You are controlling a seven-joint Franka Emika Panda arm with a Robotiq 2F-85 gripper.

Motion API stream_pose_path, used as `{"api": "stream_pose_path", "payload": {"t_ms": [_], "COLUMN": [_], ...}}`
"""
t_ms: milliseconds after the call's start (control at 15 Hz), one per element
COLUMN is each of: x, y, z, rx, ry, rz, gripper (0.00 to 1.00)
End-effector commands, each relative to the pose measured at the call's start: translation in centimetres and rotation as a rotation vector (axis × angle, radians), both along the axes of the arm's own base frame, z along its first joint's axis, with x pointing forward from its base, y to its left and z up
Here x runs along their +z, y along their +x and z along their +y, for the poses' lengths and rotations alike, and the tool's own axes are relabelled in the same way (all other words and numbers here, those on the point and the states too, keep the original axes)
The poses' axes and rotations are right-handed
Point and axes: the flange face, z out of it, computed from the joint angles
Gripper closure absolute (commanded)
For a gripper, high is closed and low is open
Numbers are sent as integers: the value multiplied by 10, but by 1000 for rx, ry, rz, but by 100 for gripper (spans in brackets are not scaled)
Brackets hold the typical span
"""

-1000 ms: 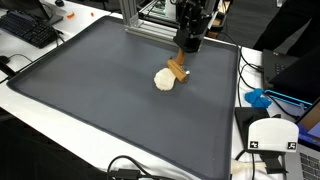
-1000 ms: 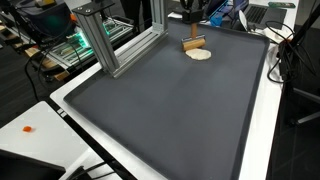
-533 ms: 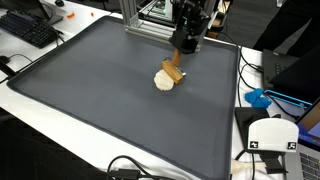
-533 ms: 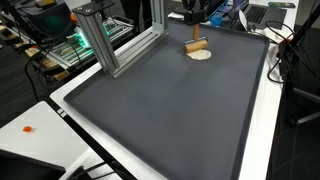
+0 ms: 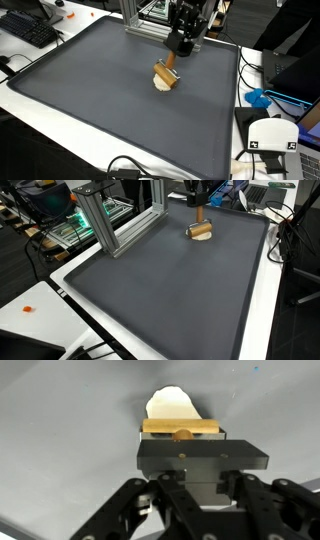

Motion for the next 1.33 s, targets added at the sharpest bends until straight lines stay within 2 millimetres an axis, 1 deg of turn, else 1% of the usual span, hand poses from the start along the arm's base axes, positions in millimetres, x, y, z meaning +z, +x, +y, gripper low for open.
{"api": "stream_pose_path", "payload": {"t_ms": [0,267,600,933,1267], "x": [-19,-20,-13,10,43], "y": [2,4,6,7,4], "z": [-5,-8,-14,-20,-26], "rx": [-6,-8,-8,-3,38], "ry": [-20,-35,-38,-25,-18], "rz": [-32,-57,-80,-105,-136], "gripper": [78,78,78,78,78]}}
